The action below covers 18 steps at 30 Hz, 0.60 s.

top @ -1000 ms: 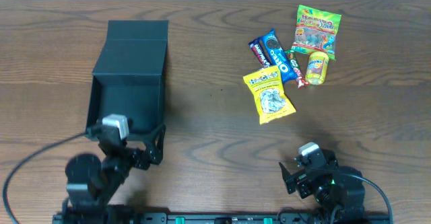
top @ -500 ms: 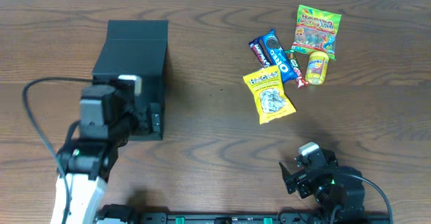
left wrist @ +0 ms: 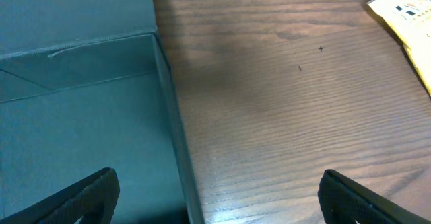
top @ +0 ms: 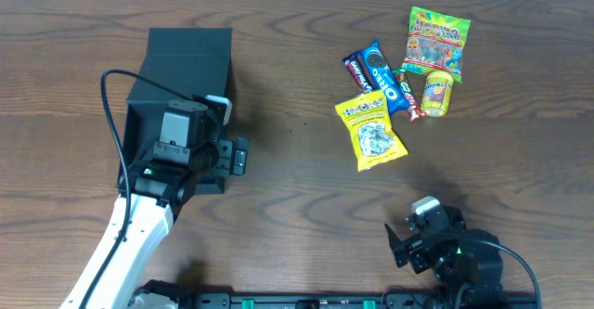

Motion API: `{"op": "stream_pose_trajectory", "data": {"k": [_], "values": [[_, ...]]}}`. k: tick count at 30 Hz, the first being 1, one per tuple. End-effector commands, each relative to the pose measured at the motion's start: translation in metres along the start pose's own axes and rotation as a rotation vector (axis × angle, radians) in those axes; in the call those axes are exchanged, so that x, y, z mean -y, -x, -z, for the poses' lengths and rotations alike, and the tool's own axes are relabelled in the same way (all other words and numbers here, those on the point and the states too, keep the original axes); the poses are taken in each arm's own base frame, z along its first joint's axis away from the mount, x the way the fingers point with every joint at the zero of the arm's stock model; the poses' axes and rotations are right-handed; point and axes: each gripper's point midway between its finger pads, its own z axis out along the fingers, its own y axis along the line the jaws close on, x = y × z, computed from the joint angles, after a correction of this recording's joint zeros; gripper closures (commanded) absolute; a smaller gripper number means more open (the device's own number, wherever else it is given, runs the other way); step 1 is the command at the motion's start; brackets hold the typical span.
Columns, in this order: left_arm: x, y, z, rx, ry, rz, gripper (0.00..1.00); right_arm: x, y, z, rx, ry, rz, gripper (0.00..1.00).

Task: Pack container
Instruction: 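Push the black box lid upright with the left gripper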

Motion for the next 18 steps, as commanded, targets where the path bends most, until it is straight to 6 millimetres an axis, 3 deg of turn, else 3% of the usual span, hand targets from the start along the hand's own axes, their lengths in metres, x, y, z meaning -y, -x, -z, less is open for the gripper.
{"op": "stream_pose_trajectory", "data": {"k": [1, 9, 16, 18], "values": [[-0.004, 0.0, -0.008, -0.024, 0.022, -0.014, 0.04, 0.001, 0.0, 0.0, 0.003, -0.005, 0.011, 0.01], [-0.009, -0.029, -0.047, -0.18, 0.028, 0.002, 0.04, 0.001, 0.0, 0.0, 0.003, -0.005, 0.011, 0.01], [-0.011, -0.043, -0.069, -0.245, 0.033, 0.033, 0.01, 0.001, 0.0, 0.0, 0.003, -0.005, 0.011, 0.01], [-0.011, -0.044, -0.071, -0.249, 0.035, 0.056, 0.17, 0.001, 0.0, 0.0, 0.003, -0.005, 0.011, 0.01]]}}
